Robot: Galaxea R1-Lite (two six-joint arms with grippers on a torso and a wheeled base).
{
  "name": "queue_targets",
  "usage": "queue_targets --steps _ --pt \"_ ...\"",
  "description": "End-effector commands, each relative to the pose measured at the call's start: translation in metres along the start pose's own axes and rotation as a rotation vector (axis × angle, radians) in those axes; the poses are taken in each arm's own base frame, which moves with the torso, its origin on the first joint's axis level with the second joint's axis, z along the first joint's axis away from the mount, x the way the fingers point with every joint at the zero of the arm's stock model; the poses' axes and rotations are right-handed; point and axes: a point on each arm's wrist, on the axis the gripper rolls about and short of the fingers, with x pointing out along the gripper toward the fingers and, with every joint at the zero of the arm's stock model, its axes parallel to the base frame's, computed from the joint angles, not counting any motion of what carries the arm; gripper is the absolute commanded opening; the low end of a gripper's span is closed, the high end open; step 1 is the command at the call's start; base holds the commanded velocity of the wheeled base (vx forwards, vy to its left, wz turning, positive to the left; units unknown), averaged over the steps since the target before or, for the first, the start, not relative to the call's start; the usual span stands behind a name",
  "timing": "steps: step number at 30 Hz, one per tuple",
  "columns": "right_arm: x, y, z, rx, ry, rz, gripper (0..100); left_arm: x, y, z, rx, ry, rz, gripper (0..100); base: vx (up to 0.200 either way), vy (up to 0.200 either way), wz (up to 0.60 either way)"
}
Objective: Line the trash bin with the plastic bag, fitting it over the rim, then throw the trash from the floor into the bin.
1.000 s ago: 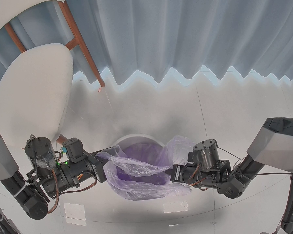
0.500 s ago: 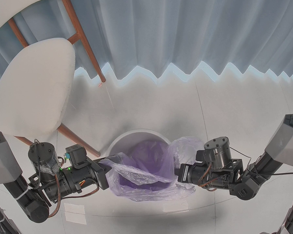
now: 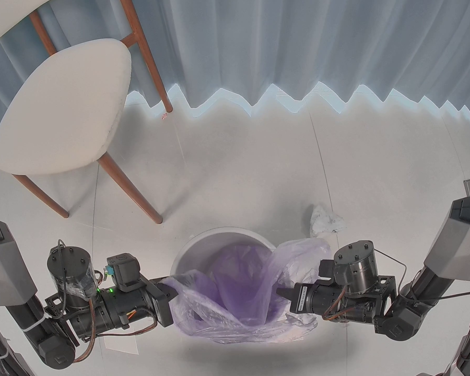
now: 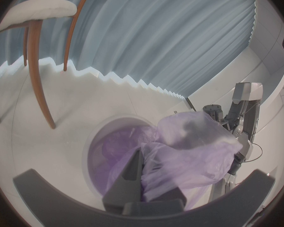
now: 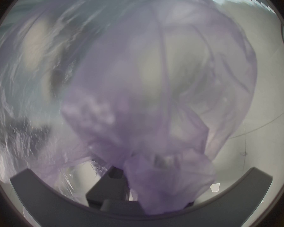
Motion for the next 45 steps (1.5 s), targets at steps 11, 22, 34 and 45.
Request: queue_targets --steps 11,22,34,45 --pt "0.024 -0.004 -0.033 -0.033 -0.034 -0.030 0 0.001 0.006 -0.018 -0.024 0.085 0.022 0 0.000 0.000 0.00" --pt "0.032 -0.009 -0.038 -0.010 -0.049 -0.021 0 0.001 0.006 -0.023 -0.028 0.112 0.026 0 0.000 0.000 0.00" --pt "0.014 -0.002 -0.032 0.034 -0.066 0.002 100 0.007 0.002 -0.022 -0.002 0.103 0.008 0 0.000 0.000 0.00" --pt "-0.033 0.001 -0.031 0.040 -0.066 0.051 100 0.004 -0.008 -0.010 0.043 0.043 -0.029 0 0.000 0.000 0.00"
